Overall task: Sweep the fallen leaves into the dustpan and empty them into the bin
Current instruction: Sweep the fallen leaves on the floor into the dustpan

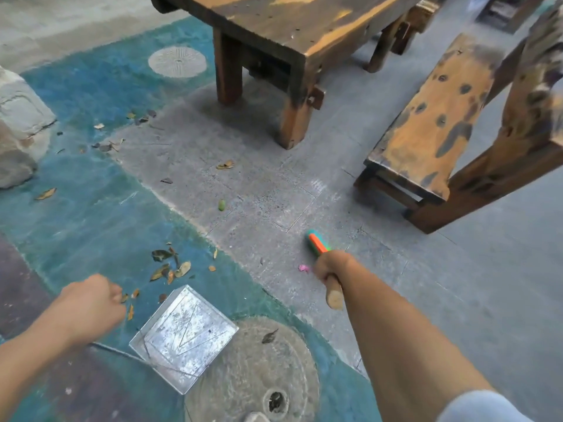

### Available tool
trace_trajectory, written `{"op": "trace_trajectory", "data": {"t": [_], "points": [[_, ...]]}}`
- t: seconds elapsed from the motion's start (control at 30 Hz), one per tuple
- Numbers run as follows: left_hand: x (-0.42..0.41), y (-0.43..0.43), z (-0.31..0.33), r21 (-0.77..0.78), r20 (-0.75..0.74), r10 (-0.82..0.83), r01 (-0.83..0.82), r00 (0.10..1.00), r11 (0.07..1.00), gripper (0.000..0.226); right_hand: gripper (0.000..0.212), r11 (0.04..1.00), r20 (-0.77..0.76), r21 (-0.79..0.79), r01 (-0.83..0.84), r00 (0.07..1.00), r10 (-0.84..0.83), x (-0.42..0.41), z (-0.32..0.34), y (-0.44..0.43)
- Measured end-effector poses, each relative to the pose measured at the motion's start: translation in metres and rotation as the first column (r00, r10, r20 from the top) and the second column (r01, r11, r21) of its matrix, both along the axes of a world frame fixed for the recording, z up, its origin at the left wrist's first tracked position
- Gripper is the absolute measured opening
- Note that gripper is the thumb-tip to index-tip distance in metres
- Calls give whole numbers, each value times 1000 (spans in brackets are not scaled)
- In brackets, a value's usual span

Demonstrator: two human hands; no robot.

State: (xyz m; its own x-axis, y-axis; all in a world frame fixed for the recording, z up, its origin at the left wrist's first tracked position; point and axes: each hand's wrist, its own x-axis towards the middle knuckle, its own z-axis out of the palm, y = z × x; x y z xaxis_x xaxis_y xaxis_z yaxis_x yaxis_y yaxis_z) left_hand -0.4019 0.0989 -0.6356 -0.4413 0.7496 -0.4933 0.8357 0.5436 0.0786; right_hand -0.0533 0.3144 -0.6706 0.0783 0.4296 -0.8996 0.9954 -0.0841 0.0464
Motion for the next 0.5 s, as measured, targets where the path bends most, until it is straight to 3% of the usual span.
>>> {"op": "trace_trajectory", "data": {"t": [0.07, 0.13, 0.17, 0.23, 0.27, 0.3, 0.33, 0.37, 0.4, 0.43, 0.5], "points": [[2, 17, 6, -3, 9, -31, 31, 999, 1000, 38, 33, 996, 44, -75, -49, 998, 52, -22, 4, 14], [2, 31, 13, -5, 26, -40, 40, 999, 999, 37, 60, 995, 32, -83, -51, 998, 53, -43, 15, 22], [-1, 34, 18, 11, 40, -18, 18, 999, 1000, 35, 70, 997, 0, -75, 17, 1000, -18, -58, 23, 20], [-5, 42, 23, 30, 86, 7, -10, 996, 1000, 30, 64, 982, -163, -130, 136, 974, -156, -72, 20, 23], [-9, 43, 29, 25, 90, 18, -21, 996, 999, 28, 48, 951, -332, -108, 291, 891, -310, -76, 16, 24], [-11, 46, 35, 26, 98, 28, -31, 995, 999, 27, 29, 878, -409, -87, 471, 787, -463, -86, 23, 27], [-13, 47, 40, 32, 111, 36, -40, 993, 999, 27, 24, 815, -431, -160, 557, 704, -565, -94, 31, 28], [-17, 48, 46, 31, 119, 40, -44, 992, 999, 27, 33, 799, -376, -237, 553, 706, -600, -98, 35, 31], [-24, 49, 51, 33, 115, 40, -44, 993, 998, 26, 43, 822, -282, -287, 492, 777, -564, -106, 44, 32], [-30, 50, 53, 30, 110, 39, -42, 993, 999, 25, 49, 870, -192, -353, 343, 884, -426, -114, 53, 36], [-46, 52, 55, 20, 86, 24, -26, 996, 999, 24, 49, 848, -129, -465, 254, 928, -349, -117, 68, 43]]}}
